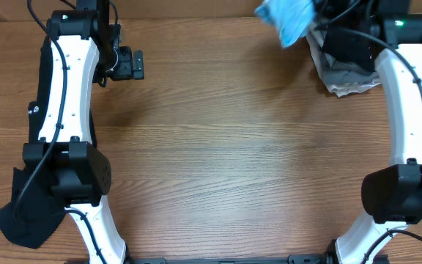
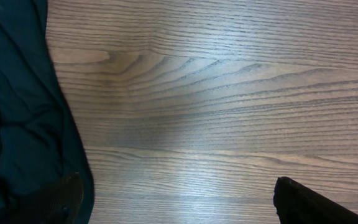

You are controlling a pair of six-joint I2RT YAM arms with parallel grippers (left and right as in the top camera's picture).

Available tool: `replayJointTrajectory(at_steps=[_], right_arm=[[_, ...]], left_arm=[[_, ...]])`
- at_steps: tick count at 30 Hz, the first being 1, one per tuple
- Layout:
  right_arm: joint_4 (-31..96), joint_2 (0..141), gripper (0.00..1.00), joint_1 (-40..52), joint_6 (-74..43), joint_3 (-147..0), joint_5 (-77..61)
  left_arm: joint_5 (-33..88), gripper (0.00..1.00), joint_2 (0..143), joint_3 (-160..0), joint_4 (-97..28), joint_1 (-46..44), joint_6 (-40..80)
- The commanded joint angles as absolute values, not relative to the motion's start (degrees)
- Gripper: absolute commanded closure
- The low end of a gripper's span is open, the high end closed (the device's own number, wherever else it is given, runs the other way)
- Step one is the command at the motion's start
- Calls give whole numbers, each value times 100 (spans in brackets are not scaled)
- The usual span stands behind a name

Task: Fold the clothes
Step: 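Lift the bundle and carry it right onto the clothes stack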

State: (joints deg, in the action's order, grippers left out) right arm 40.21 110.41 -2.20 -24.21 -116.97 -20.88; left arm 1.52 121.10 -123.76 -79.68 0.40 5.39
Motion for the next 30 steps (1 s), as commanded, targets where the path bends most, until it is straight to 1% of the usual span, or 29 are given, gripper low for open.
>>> replayJointTrajectory(at_steps=[1, 6, 9, 15, 21, 25, 30], right_arm=[[3588, 10833, 96, -567, -2860, -11911, -1428], [3037, 11015, 96, -832, -3065, -11911, -963], [2672, 11225, 96, -1039, -3212, -11911, -969], [1758, 11821, 96, -1374, -3343, -11911, -1485], [1120, 12486, 96, -1507, -3448, -11911, -1584], [1256, 12785, 96, -1570, -3457, -11911, -1833], [2342, 12691, 96, -1629, -3411, -11911, -1813]], left_arm=[[198, 0, 12151, -12455, -7961, 30, 493], [198, 0, 12151, -12455, -7924, 30, 493], [198, 0, 12151, -12455, -7922, 30, 493], [200, 0, 12151, -12455, -7865, 30, 495], [204, 0, 12151, -12455, -7754, 30, 650], [202, 0, 12151, -12455, -7728, 30, 650], [204, 0, 12151, -12455, -7671, 30, 650]])
